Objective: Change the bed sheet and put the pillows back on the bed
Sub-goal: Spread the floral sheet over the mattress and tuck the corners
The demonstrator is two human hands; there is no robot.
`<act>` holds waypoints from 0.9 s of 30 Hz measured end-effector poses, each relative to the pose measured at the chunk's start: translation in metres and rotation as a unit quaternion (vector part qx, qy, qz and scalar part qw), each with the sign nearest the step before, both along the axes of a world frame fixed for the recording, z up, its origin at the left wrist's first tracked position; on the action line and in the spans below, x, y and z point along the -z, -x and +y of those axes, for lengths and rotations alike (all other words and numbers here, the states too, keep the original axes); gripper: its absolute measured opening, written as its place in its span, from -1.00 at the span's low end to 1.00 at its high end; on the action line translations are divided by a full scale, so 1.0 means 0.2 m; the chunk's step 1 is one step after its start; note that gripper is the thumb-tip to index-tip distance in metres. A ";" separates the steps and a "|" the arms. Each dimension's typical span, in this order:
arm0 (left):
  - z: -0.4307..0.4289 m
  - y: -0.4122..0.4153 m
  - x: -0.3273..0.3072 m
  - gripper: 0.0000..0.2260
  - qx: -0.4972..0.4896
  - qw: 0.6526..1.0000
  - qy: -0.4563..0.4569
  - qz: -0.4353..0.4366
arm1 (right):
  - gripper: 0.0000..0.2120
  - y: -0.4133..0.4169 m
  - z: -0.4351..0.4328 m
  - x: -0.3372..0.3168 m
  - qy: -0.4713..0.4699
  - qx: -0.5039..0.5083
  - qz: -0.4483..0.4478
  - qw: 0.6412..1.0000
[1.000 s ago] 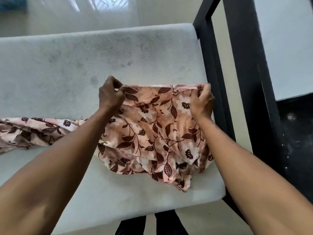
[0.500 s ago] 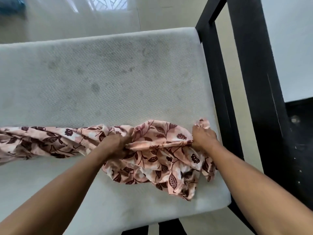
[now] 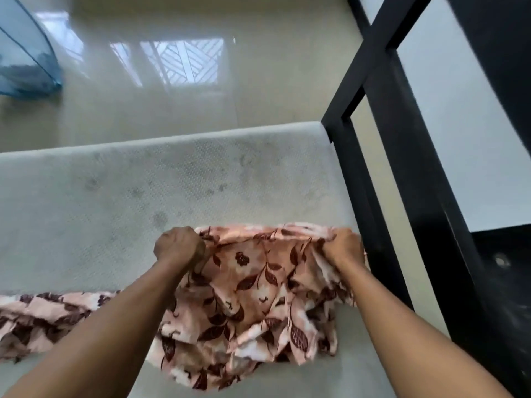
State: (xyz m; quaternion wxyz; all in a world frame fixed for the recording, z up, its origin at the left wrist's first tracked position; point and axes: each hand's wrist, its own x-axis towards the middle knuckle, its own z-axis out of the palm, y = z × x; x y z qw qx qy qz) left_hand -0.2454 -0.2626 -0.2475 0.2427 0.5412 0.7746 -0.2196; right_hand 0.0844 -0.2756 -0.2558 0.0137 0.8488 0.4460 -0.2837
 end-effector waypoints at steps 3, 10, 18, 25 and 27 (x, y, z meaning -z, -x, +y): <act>0.17 0.00 0.03 -0.79 -0.054 0.994 0.081 -0.057 | -0.73 -0.01 0.12 0.04 0.125 -0.017 -0.043 0.991; 0.88 -0.09 -0.15 -0.76 -0.051 0.952 -0.280 -0.113 | -0.72 0.01 0.78 -0.07 -0.189 0.192 0.073 0.960; 0.72 -0.07 -0.05 0.06 0.053 0.889 -0.325 -0.318 | -0.26 0.20 0.78 -0.02 -0.231 -0.040 0.063 0.970; -0.53 -0.17 0.36 -0.57 0.062 0.913 -0.349 -0.204 | -0.45 0.34 -0.30 0.44 -0.149 -0.150 0.085 0.974; -0.85 -0.17 0.38 -0.72 0.057 0.921 -0.332 -0.194 | -0.54 0.36 -0.57 0.49 -0.159 -0.120 0.114 0.973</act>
